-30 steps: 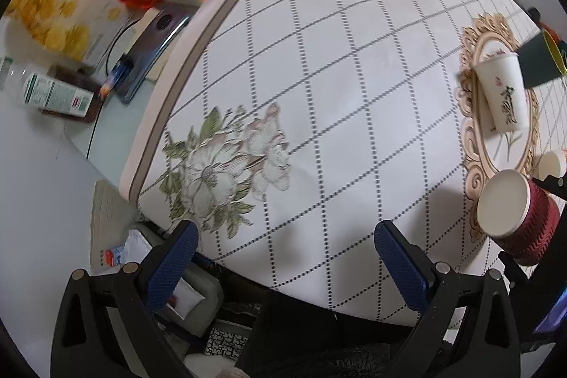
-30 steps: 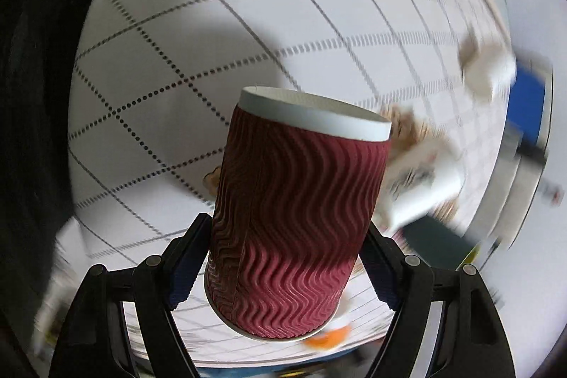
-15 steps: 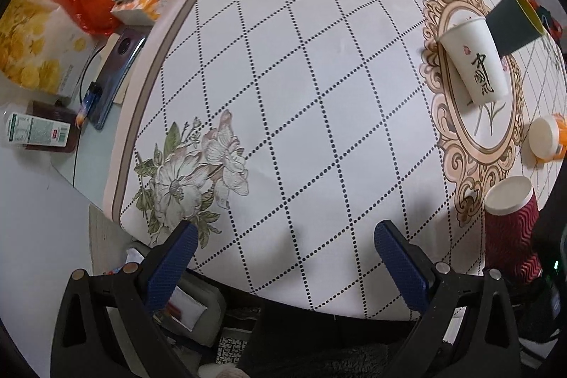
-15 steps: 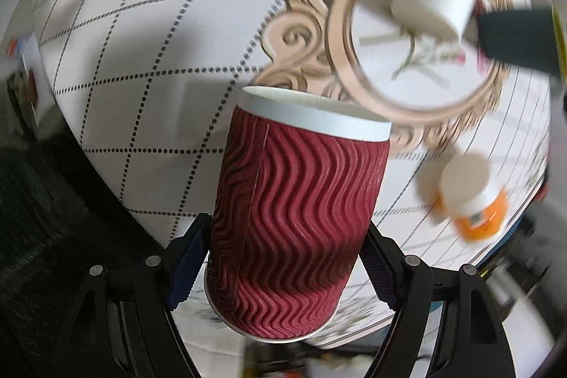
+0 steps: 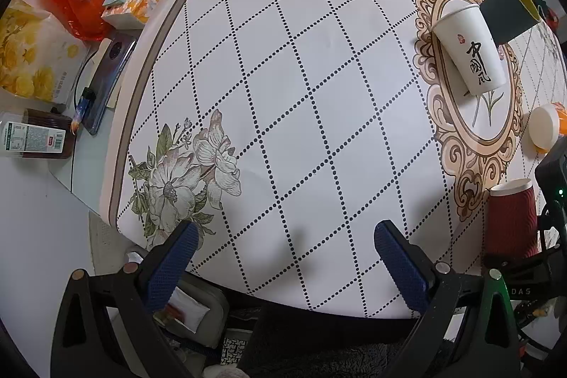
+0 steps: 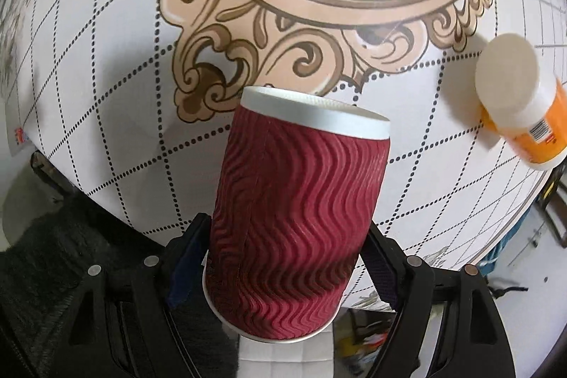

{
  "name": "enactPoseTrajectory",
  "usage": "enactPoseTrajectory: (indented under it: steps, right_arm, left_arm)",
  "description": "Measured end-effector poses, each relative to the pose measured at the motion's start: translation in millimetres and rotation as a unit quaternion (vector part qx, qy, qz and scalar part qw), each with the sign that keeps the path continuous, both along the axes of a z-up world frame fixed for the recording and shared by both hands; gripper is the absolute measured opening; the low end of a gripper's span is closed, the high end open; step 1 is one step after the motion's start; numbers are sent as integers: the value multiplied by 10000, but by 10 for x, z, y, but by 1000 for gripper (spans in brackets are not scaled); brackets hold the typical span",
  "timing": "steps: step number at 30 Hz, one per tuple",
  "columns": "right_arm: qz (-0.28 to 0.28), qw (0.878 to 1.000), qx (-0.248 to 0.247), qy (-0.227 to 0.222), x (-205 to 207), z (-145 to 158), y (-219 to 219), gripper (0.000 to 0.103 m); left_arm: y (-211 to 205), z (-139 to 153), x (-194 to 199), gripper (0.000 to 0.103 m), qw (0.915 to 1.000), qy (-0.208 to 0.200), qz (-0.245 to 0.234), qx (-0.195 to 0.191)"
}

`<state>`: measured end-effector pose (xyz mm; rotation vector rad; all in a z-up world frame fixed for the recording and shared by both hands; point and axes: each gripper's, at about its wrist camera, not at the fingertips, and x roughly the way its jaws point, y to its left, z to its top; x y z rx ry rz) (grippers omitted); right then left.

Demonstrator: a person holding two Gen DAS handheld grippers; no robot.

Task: Flip cup upside down
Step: 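Rotate the held red cup with the right tool until its rim faces down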

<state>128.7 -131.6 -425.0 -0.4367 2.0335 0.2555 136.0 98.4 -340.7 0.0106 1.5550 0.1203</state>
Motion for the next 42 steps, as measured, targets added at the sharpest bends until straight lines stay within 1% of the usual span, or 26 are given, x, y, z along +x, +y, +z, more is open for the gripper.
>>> enactPoseTrajectory:
  steps: [4, 6, 12, 13, 14, 15, 17, 19, 20, 21, 22, 24, 25, 27, 30, 33, 35, 37, 39, 41, 42]
  right_arm:
    - [-51, 9999, 64, 65, 37, -29, -42, 85]
    - [-92, 9999, 103, 62, 88, -38, -40, 91]
    - [-208, 9996, 156, -53, 142, -62, -96, 92]
    - [-242, 9996, 146, -79, 187, -58, -90, 92]
    - [-258, 9995, 137, -101, 330, -80, -102, 92]
    - [-282, 9994, 137, -155, 363, -73, -124, 92]
    - [-298, 9992, 94, -246, 704, -85, 28, 91]
    - [-321, 9986, 61, -406, 851, -40, 18, 90]
    - [-324, 9984, 71, -465, 972, -22, -3, 86]
    - [-350, 9980, 87, -516, 1004, 2, -21, 79]
    - [-362, 9978, 102, -545, 1031, 19, -26, 76]
    - [-352, 9970, 114, -685, 983, 98, -27, 76]
    - [-340, 9966, 108, -742, 866, 123, 122, 76]
    - [-409, 9946, 143, -941, 872, 198, 88, 76]
    - [-499, 9890, 251, -1366, 870, 408, 41, 76]
    - [-684, 9788, 436, -1882, 843, 631, -6, 75]
    - [-892, 9666, 617, -2320, 854, 761, -65, 75]
    - [-1099, 9500, 792, -2814, 801, 848, -90, 75]
    - [-1268, 9293, 985, -3327, 744, 979, -136, 75]
    - [-1412, 9063, 1132, -3819, 662, 1027, -139, 75]
    - [-1479, 8924, 1193, -4094, 625, 1045, -136, 75]
  left_arm:
    - [7, -14, 0, 102, 10000, 23, 1, 20]
    - [5, -13, -5, 102, 10000, 30, -3, 16]
    - [-14, -11, -24, 102, 10000, 36, -33, 50]
    - [-16, -10, -27, 102, 10000, 39, -35, 53]
    - [-20, -8, -29, 102, 10000, 41, -38, 59]
    - [-23, -7, -31, 102, 10000, 44, -44, 64]
    - [-32, -1, -38, 102, 9999, 42, -67, 76]
    - [-48, 5, -42, 102, 9999, 39, -100, 83]
    - [-63, 7, -45, 102, 9999, 37, -118, 87]
    - [-76, 8, -46, 102, 9999, 36, -138, 92]
    - [-92, 10, -44, 102, 9998, 36, -159, 94]
    - [-127, 18, -42, 102, 9997, 25, -210, 92]
    - [-143, 23, -42, 102, 9997, 20, -238, 91]
    - [-185, 36, -43, 102, 9994, -4, -317, 100]
    - [-247, 50, -29, 102, 9991, -23, -413, 100]
    - [-304, 60, 6, 102, 9989, -32, -471, 80]
    - [-333, 67, 31, 102, 9988, -38, -496, 37]
    - [-378, 78, 57, 102, 9986, -54, -533, 3]
    - [-419, 74, 82, 102, 9983, -57, -574, -4]
    - [-471, 70, 101, 102, 9980, -66, -633, 1]
    - [-493, 66, 106, 102, 9978, -70, -665, 19]
